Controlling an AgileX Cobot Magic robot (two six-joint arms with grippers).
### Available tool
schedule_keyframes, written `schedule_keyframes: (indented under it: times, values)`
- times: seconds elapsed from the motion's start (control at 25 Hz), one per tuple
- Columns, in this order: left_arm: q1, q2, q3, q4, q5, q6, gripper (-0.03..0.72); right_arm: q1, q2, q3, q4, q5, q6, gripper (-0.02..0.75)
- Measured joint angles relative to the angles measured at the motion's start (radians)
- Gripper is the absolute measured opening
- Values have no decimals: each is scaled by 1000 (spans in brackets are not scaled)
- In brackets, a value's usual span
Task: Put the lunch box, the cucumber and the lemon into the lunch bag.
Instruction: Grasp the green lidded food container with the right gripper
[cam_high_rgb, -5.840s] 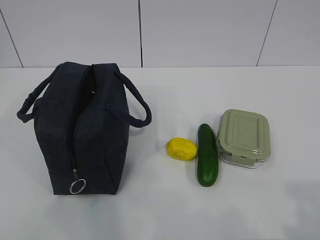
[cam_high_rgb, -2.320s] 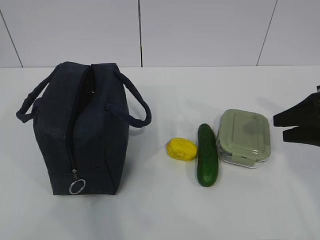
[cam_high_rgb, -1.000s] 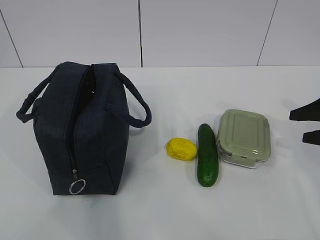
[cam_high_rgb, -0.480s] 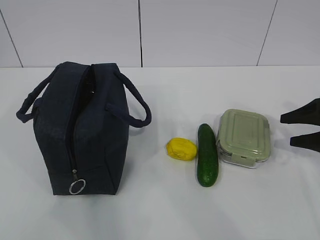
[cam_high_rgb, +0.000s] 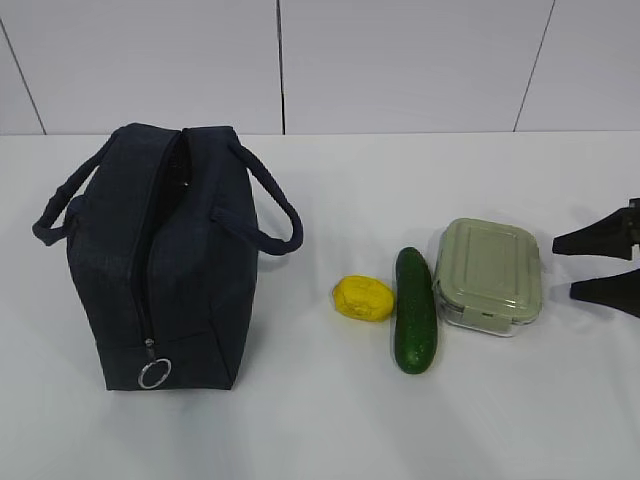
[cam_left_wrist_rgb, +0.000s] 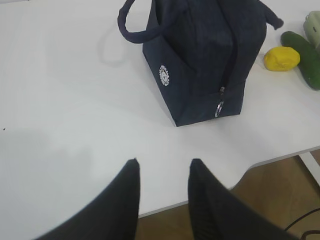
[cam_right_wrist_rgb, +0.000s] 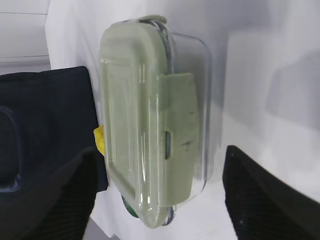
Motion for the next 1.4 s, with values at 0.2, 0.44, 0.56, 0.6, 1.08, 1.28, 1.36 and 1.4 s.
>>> schedule_keyframes:
  times: [0.2, 0.44, 0.56, 0.6, 1.08, 1.28, 1.36, 1.4]
  values:
    - [0, 13, 0, 2, 0, 0, 240, 4, 39, 0, 33, 0, -26, 580]
    - [0, 15, 0, 2, 0, -2, 240, 49, 67, 0, 80, 0, -96, 580]
    - [0, 15, 0, 4, 0, -2, 240, 61, 81, -12, 82, 0, -102, 580]
    - [0, 17, 0, 4, 0, -2, 240, 65, 85, -18, 82, 0, -103, 580]
    - [0, 17, 0, 4, 0, -3, 240, 94, 103, -70, 82, 0, -103, 580]
    - [0, 17, 0, 4, 0, -3, 240, 112, 106, -70, 79, 0, -104, 580]
    - [0, 17, 0, 4, 0, -3, 240, 123, 106, -70, 72, 0, -113, 580]
    - [0, 17, 0, 4, 0, -3, 240, 129, 106, -70, 70, 0, -116, 580]
